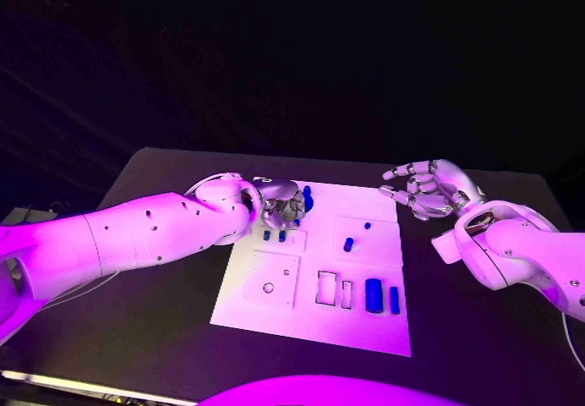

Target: Assemble the parts on the task board

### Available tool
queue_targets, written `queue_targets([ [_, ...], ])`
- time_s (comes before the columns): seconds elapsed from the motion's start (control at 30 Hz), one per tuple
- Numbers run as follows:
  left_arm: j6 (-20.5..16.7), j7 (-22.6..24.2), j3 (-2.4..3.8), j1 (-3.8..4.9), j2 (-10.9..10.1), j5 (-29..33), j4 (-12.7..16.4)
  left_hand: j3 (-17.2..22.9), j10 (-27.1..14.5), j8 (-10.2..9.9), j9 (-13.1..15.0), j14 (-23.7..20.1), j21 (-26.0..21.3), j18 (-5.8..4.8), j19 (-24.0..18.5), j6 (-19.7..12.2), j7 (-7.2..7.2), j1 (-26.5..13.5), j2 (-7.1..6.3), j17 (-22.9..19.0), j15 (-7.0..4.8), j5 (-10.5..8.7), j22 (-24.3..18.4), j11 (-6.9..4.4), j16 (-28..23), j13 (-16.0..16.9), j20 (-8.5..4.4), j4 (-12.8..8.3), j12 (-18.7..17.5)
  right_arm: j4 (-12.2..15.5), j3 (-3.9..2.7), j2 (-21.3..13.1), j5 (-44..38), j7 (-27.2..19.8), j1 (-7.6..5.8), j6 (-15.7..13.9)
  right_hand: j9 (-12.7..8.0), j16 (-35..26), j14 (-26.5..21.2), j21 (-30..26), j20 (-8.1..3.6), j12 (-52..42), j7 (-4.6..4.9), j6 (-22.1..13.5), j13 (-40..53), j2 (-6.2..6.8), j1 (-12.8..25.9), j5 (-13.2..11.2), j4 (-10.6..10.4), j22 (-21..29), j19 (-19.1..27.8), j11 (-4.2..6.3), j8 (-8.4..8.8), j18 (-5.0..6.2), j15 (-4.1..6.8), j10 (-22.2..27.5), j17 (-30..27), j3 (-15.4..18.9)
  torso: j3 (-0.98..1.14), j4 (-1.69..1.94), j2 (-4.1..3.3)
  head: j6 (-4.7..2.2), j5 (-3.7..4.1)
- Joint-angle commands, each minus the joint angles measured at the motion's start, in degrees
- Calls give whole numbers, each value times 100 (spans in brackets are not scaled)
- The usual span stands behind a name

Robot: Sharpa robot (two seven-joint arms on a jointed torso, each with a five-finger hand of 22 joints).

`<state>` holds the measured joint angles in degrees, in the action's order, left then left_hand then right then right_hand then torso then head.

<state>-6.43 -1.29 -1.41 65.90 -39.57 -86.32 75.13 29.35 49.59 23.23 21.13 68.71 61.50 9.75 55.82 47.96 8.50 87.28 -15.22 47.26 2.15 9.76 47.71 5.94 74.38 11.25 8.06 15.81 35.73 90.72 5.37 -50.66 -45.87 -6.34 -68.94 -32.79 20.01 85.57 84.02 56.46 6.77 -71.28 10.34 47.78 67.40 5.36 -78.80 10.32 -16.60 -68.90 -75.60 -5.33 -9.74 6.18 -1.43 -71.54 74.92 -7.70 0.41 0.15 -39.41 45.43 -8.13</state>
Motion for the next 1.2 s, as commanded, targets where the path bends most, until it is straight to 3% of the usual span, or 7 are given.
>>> queue_targets([
  [0.03,-1,35,0,-16,21,32,-17,36,45,-24,-8,58,56,-31,73,44,-9,-3,50,22,-1,-34,49,-1,36,-8,-9,7,-23,11,0,-4,-46,-41,7,14,-7,-17,333,-36,11,33,-10,14,-4,-7,19,19,-2,5,35,1,-23,51,44,52,554,-20,5,-2,-3,4,5],
  [0.57,80,102,-29,-33,62,68,-44,164,181,-33,-12,202,282,-75,248,173,-20,30,71,157,-27,-54,322,-33,177,-67,-27,-84,-112,19,0,-11,-44,-34,9,16,-9,-22,332,-51,9,36,-12,21,-9,-48,41,18,-15,7,36,3,-29,52,47,41,555,-42,2,1,2,18,5],
  [0.87,1,116,-46,-39,67,21,-58,472,773,-38,36,589,760,-173,623,609,-77,108,202,630,-178,-73,900,-199,462,-155,-143,-414,-333,21,0,-10,-42,-30,9,16,-10,-26,331,-62,8,36,-12,23,-11,-67,59,18,-18,11,38,3,-30,53,48,38,548,-48,1,7,0,15,17],
  [1.2,-349,157,-40,-41,25,75,-60,698,1000,-187,41,678,929,-196,690,713,-68,84,236,684,-201,-69,1076,-204,495,-191,-191,-681,-583,23,0,-2,-41,-35,9,16,-10,-26,331,-62,8,36,-12,23,-11,-67,59,18,-18,11,38,3,-30,53,48,38,548,-48,1,4,6,-9,21],
])
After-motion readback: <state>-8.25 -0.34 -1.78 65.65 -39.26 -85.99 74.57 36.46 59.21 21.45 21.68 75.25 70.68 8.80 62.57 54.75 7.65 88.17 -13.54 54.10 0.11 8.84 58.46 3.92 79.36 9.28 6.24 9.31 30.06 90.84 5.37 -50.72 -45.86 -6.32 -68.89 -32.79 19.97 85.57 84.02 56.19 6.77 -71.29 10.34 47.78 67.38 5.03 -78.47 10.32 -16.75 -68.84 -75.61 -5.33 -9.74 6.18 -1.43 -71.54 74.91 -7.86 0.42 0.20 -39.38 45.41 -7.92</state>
